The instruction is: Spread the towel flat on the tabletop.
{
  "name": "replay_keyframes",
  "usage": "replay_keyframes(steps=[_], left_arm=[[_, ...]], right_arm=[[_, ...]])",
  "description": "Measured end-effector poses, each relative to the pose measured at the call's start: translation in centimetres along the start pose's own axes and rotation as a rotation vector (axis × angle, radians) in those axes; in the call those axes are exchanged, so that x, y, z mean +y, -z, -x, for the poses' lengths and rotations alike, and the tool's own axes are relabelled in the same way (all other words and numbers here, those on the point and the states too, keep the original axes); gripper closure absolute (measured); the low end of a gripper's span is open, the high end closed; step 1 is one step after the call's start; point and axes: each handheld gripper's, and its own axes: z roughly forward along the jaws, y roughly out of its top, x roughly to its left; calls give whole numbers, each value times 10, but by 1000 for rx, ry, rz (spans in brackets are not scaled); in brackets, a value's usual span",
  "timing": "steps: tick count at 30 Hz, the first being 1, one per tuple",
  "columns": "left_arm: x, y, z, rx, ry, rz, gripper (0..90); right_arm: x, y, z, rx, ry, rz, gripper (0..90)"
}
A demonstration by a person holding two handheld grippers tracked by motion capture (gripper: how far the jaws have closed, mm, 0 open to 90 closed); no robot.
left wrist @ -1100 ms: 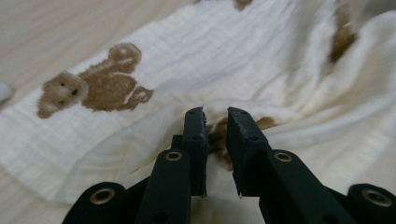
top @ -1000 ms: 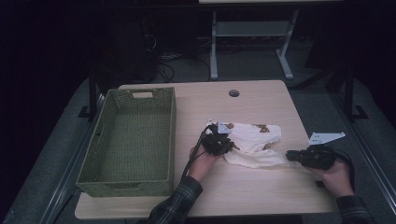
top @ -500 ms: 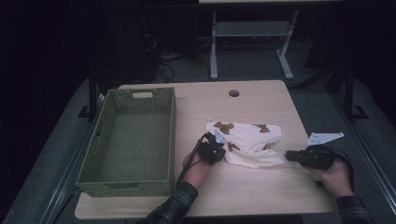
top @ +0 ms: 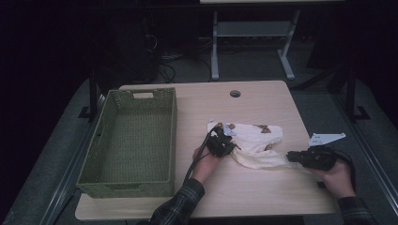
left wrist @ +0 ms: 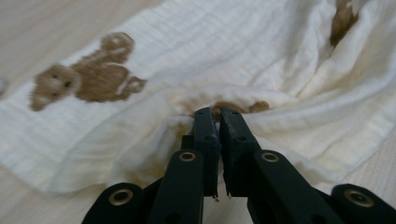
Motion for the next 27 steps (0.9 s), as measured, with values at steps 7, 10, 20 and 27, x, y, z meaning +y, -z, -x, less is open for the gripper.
replay_keyframes(steps=[7,10,20,27], left_arm=[[-8,21,5,29,-19,-4,814],[-13,16,4,34,-16,-31,775],[-9,-3,0,-3,11,-16,812],[-5,7,4,4,6,-12,869]], right_arm=[[0,1,1,-1,2,2,785],[-1,1,1,0,2,4,783],[0,0,1,-2,5,-2,783],[-1,3,1,-4,1,3,783]])
